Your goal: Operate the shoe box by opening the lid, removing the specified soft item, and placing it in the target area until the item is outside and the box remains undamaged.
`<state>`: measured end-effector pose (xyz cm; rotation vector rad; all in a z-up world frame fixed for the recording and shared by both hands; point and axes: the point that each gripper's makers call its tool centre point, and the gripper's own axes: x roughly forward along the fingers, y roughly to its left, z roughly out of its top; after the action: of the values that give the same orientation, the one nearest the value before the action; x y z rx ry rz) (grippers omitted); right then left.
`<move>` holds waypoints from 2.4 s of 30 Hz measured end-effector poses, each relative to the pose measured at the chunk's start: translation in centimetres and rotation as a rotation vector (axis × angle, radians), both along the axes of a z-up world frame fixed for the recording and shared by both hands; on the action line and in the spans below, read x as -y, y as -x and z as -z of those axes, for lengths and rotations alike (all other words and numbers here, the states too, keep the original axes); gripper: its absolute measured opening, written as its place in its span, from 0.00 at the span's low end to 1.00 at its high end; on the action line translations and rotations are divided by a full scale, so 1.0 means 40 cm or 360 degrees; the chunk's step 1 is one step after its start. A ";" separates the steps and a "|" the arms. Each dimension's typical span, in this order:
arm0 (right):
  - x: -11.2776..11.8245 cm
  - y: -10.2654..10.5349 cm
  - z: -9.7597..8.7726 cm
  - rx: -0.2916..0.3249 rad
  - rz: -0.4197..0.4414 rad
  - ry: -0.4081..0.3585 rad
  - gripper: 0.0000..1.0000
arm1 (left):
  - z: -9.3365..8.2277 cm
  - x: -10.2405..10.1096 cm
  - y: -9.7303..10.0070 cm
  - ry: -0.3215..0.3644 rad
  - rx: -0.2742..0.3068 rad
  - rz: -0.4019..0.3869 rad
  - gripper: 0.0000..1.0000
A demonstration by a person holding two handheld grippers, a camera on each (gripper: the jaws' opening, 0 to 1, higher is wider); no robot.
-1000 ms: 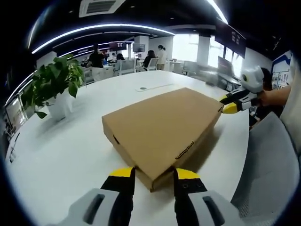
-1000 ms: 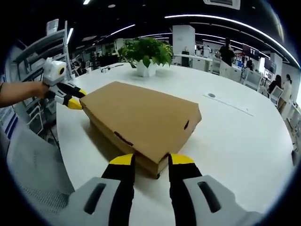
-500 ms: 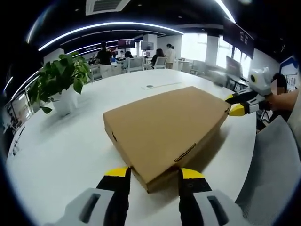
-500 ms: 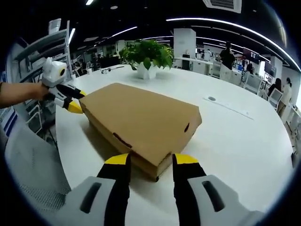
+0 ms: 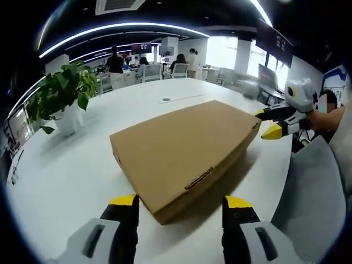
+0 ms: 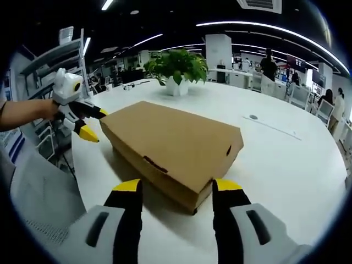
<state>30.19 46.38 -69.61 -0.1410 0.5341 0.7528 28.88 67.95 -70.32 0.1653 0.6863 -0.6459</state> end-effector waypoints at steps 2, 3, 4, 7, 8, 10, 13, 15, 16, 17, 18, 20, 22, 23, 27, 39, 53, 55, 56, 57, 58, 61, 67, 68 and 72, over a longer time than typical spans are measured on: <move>0.000 0.000 -0.010 0.0009 -0.0001 -0.0012 0.49 | -0.010 0.001 0.000 0.0022 0.0005 -0.0007 0.63; 0.000 0.000 -0.019 0.0017 -0.0001 -0.0019 0.49 | -0.015 0.002 0.001 0.0031 0.0009 -0.0011 0.64; 0.000 -0.001 -0.025 0.0024 -0.0002 -0.0025 0.49 | -0.024 0.002 0.001 0.0044 0.0020 -0.0016 0.64; -0.002 -0.001 -0.047 0.0049 -0.0005 -0.0043 0.50 | -0.044 0.004 0.002 0.0049 0.0049 -0.0016 0.64; -0.002 -0.001 -0.056 0.0059 -0.0007 -0.0047 0.50 | -0.052 0.005 0.002 0.0053 0.0059 -0.0017 0.65; -0.004 -0.005 -0.071 0.0072 -0.0010 -0.0058 0.51 | -0.066 0.008 0.001 0.0068 0.0075 -0.0020 0.66; -0.005 -0.008 -0.087 0.0086 -0.0012 -0.0070 0.52 | -0.086 0.011 -0.003 0.0076 0.0097 -0.0022 0.68; -0.006 -0.010 -0.099 0.0098 -0.0013 -0.0088 0.53 | -0.100 0.012 -0.006 0.0075 0.0113 -0.0019 0.69; -0.008 -0.012 -0.111 0.0106 -0.0017 -0.0102 0.54 | -0.106 0.013 -0.008 0.0072 0.0118 -0.0017 0.69; -0.009 -0.013 -0.117 0.0113 -0.0019 -0.0106 0.55 | -0.116 0.014 -0.011 0.0069 0.0129 -0.0015 0.70; -0.011 -0.015 -0.126 0.0121 -0.0027 -0.0111 0.56 | -0.124 0.015 -0.013 0.0069 0.0137 -0.0014 0.70; -0.017 -0.020 -0.150 0.0158 -0.0043 -0.0123 0.58 | -0.143 0.016 -0.021 0.0084 0.0158 -0.0020 0.72; -0.020 -0.027 -0.168 0.0185 -0.0061 -0.0118 0.60 | -0.169 0.018 -0.032 0.0110 0.0190 -0.0027 0.74; -0.022 -0.034 -0.183 0.0208 -0.0070 -0.0115 0.61 | -0.185 0.020 -0.038 0.0117 0.0206 -0.0027 0.75; -0.031 -0.062 -0.225 0.0220 -0.0071 -0.0192 0.67 | -0.217 0.031 -0.061 0.0102 0.0248 -0.0013 0.79; -0.044 -0.115 -0.266 0.0299 -0.0135 -0.0162 0.74 | -0.266 0.030 -0.130 0.0093 0.0373 -0.0049 0.80; -0.054 -0.190 -0.294 0.0333 -0.0128 -0.0166 0.77 | -0.297 0.011 -0.216 0.0078 0.0460 -0.0153 0.71; -0.054 -0.201 -0.295 0.0333 -0.0122 -0.0163 0.77 | -0.300 0.004 -0.232 0.0073 0.0471 -0.0181 0.68; -0.054 -0.205 -0.296 0.0334 -0.0120 -0.0162 0.76 | -0.301 0.002 -0.237 0.0077 0.0473 -0.0188 0.67; -0.054 -0.211 -0.296 0.0336 -0.0118 -0.0159 0.76 | -0.303 0.000 -0.243 0.0082 0.0476 -0.0198 0.66; -0.053 -0.216 -0.297 0.0337 -0.0116 -0.0157 0.75 | -0.304 -0.003 -0.250 0.0082 0.0481 -0.0207 0.65; -0.051 -0.232 -0.299 0.0339 -0.0102 -0.0146 0.73 | -0.306 -0.014 -0.268 0.0047 0.0505 -0.0233 0.58; -0.045 -0.263 -0.299 0.0365 -0.0062 -0.0100 0.67 | -0.310 -0.035 -0.304 0.0011 0.0555 -0.0283 0.48; -0.046 -0.270 -0.300 0.0363 -0.0051 -0.0107 0.67 | -0.310 -0.038 -0.311 -0.0012 0.0568 -0.0281 0.46; -0.042 -0.298 -0.300 0.0370 -0.0015 -0.0100 0.64 | -0.310 -0.040 -0.328 -0.0033 0.0584 -0.0287 0.44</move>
<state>42.11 48.04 -57.61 -0.1702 0.2888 0.7506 42.02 69.54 -57.90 0.2317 0.3491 -0.4200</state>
